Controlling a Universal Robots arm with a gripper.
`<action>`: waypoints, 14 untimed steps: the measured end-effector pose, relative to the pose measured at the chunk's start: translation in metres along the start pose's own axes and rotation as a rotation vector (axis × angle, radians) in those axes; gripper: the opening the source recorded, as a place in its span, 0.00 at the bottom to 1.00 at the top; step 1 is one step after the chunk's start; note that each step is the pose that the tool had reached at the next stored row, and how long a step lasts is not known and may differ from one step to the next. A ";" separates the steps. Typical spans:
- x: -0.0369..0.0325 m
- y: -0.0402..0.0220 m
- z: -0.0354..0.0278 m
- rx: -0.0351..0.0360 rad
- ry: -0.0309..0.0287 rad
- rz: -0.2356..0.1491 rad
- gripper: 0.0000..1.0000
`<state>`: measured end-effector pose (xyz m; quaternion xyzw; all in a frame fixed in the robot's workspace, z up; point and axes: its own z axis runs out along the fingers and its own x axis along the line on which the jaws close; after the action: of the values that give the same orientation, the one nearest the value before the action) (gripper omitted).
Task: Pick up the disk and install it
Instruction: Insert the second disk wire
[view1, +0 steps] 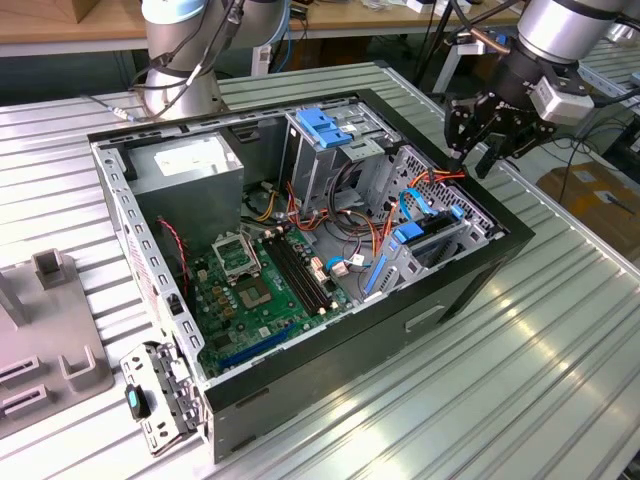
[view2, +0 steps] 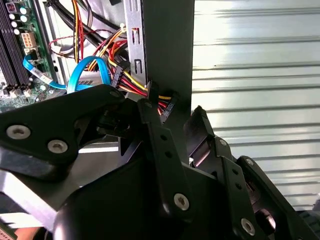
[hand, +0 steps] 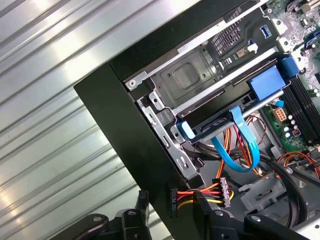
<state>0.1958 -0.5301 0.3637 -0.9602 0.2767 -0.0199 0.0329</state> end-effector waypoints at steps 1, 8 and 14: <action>0.0000 0.0000 0.0000 0.0000 -0.0001 0.000 0.48; 0.0001 0.0000 0.0000 0.0000 0.0000 0.000 0.47; 0.0001 0.0000 0.0000 0.0001 -0.0002 0.000 0.33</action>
<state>0.1959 -0.5301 0.3637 -0.9602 0.2765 -0.0199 0.0329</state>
